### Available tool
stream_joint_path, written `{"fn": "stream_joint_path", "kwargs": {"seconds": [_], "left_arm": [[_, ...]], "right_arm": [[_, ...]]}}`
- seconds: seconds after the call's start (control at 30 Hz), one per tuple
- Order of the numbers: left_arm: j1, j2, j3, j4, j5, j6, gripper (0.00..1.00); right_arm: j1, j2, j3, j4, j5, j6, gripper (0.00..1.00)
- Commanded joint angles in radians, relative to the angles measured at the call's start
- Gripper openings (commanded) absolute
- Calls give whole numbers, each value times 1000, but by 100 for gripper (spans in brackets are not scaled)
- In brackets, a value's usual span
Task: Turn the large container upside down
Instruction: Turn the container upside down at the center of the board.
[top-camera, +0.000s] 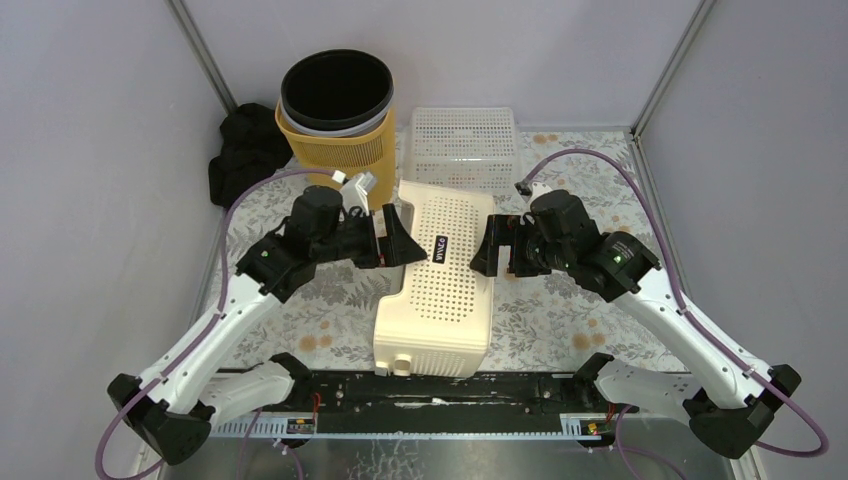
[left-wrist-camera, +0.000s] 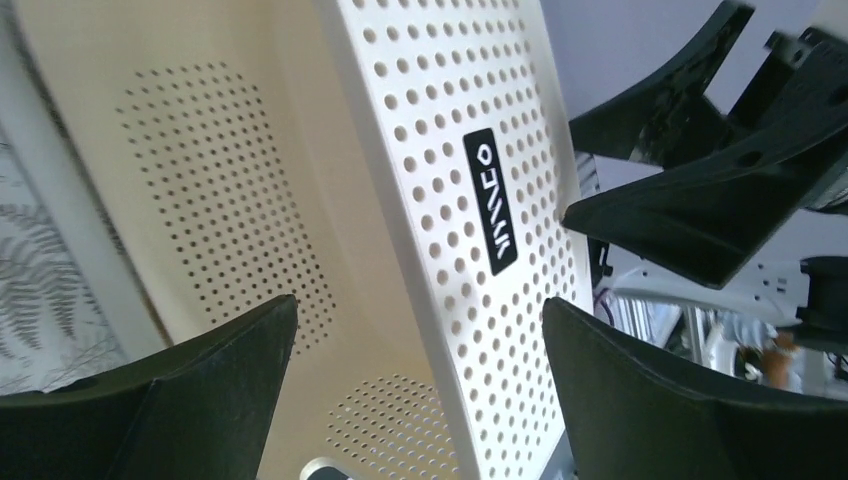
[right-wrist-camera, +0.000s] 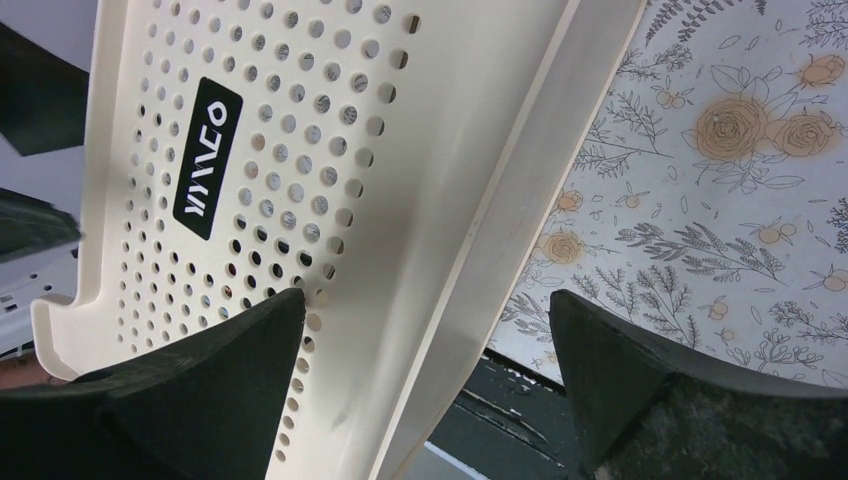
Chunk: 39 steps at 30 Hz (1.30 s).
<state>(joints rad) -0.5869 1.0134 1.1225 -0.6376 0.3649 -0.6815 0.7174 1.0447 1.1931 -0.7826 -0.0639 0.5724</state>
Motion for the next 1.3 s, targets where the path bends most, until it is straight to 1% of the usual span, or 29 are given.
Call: {"fn": "stream_joint_path", "kwargs": {"seconds": [0.0,0.1,0.17,0.53,0.7,0.83,0.97,1.1,1.27], "left_arm": [[18,8,-102,250,228,-50,100],[21,23,-141,306,257,-66,100],[25,36,-157,340,272,-80,97],[25,72,-228,549,379,-222,61],[25,83,-268,617,404,-276,36],[25,90,-303,677,414,-314,0],[25,85,-357,810,395,-401,0],[22,86,-408,979,346,-510,0],[1,105,-406,1128,281,-595,0]], "right_arm": [[8,-5,54,-9,2,-30,99],[8,-3,62,-11,0,-31,100],[9,-2,63,-13,-1,-32,100],[9,-17,65,-25,-1,-34,100],[8,-24,67,-30,-2,-34,100],[9,-29,63,-34,5,-35,100],[9,-30,83,-48,20,-39,100],[8,-32,150,-87,64,-48,100],[8,-33,241,-128,118,-60,100]]}}
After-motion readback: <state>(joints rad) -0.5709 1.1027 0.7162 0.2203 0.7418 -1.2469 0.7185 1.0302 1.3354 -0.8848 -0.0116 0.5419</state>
